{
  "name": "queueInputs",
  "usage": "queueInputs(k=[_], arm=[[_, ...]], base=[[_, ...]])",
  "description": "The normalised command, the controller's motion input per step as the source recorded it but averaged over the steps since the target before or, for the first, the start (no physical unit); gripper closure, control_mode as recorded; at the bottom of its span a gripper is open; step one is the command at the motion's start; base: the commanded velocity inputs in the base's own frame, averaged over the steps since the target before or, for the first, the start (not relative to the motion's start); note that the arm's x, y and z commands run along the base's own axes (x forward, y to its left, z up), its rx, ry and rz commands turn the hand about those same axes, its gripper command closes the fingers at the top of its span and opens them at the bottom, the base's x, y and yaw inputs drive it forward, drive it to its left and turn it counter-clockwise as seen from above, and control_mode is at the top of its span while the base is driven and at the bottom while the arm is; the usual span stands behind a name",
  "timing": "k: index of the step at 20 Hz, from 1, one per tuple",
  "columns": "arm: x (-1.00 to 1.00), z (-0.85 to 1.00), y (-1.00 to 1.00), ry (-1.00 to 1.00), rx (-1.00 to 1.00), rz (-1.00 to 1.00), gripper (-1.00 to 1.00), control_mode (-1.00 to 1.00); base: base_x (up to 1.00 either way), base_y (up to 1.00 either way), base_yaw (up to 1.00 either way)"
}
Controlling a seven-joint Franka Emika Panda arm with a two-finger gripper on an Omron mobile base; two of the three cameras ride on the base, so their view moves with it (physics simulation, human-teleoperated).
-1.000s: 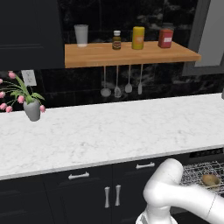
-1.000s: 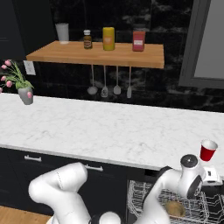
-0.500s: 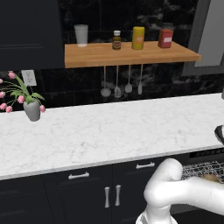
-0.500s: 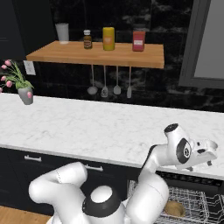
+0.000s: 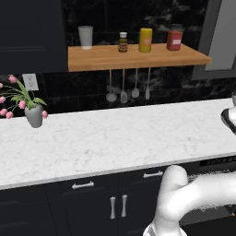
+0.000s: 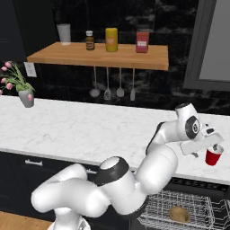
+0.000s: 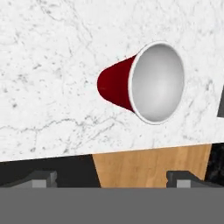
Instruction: Pick up the cup and bowl from the counter, place them in the dishwasher, and close the dishwasher door.
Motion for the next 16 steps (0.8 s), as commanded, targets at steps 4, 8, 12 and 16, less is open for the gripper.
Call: queueInputs(k=[4,8,12,16], arm=[[0.88,0.43,0.00,0.00,0.18,0.03,-1.00,-1.00],[0.45,-0.11,0.00,-0.01,0.05,0.00,-1.00,-1.00],[0.04,-0.55,-0.21,-0.03,0.00,-0.07,-1.00,-1.00],[0.03,-0.40,-0.19,-0.08,0.03,-0.01,-1.00,-1.00]], base=[[0.00,0.00,0.00],[0.00,0.00,0.00],[0.00,0.00,0.00],[0.00,0.00,0.00]])
